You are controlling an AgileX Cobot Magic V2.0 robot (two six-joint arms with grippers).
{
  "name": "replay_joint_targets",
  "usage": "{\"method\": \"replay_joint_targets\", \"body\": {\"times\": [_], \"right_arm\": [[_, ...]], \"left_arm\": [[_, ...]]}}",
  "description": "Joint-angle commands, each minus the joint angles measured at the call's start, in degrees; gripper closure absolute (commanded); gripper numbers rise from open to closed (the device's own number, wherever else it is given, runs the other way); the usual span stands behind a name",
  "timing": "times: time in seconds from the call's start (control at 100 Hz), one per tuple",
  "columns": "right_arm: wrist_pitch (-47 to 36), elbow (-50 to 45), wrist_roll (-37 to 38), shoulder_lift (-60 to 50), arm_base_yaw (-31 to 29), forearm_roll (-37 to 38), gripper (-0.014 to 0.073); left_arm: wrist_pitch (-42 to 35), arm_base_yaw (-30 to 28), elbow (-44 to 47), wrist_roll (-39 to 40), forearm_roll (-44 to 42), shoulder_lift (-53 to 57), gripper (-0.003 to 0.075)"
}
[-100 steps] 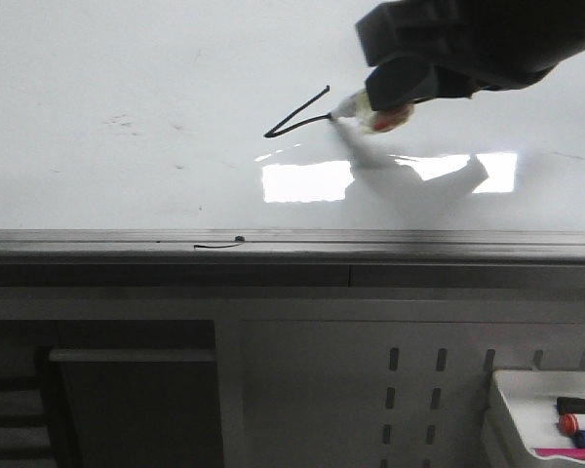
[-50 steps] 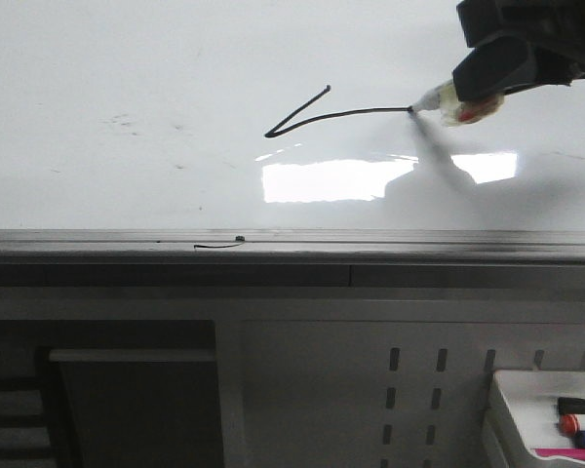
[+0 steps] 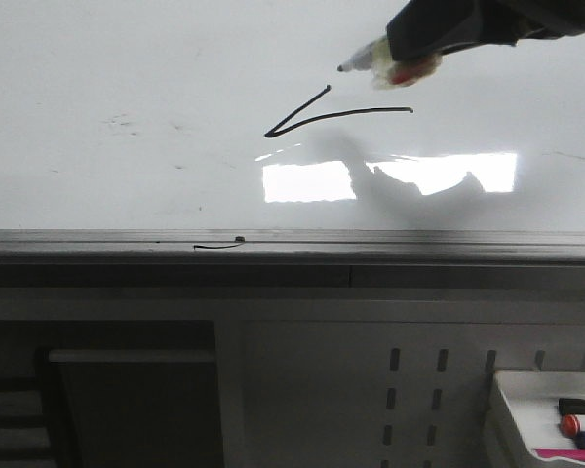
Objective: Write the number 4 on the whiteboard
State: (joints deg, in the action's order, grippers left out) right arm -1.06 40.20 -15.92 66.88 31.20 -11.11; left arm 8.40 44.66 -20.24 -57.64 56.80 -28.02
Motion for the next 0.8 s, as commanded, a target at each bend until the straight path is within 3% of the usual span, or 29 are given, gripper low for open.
{"method": "replay_joint_targets", "body": {"times": [0.0,0.52,0.79], "right_arm": [[-6.2,2.3,-0.6,0.4,-0.7,0.4,0.0637],[-5.3,6.7,-0.6,5.6,-1.0,0.4,0.0637],[-3.6,6.7,-0.6,5.9,-4.3,0.4,0.0637]], "left_arm": [[-2.0,-0.2,-1.7,0.6,1.1,-0.3,0.0741],[-1.4,-0.2,-1.7,0.6,2.6,-0.3,0.0741],[-1.4,-0.2,-1.7,0.6,2.6,-0.3,0.0741]]}}
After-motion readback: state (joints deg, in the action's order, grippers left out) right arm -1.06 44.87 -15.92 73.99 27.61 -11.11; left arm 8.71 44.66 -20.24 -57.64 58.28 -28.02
